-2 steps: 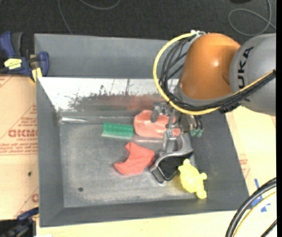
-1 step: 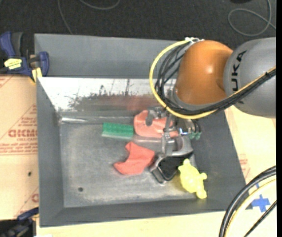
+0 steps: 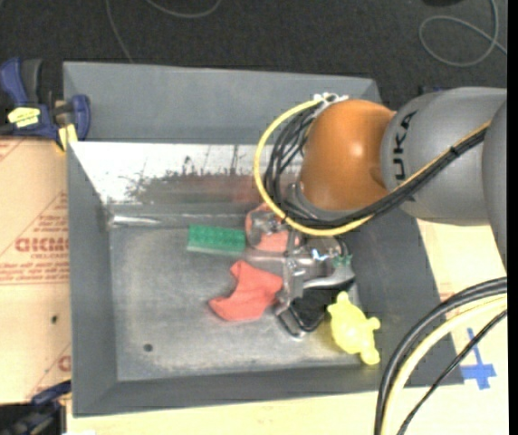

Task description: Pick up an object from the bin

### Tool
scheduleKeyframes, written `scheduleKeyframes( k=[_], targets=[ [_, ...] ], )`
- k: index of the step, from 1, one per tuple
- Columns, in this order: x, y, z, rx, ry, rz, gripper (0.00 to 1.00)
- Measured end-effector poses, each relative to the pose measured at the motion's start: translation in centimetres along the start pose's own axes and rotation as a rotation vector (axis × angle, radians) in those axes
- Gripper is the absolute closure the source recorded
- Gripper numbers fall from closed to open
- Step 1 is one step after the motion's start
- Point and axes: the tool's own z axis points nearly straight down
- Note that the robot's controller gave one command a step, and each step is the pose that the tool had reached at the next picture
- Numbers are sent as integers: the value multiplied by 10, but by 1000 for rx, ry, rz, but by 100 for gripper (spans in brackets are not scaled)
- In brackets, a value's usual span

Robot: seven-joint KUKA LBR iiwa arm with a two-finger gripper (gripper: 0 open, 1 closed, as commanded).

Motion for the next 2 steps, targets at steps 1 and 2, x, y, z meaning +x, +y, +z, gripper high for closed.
scheduleKeyframes(
  k=[1,2],
  targets=[
    [15,28,36,0,-4,-5,100],
    [15,28,36,0,-4,-4,100]
  ],
)
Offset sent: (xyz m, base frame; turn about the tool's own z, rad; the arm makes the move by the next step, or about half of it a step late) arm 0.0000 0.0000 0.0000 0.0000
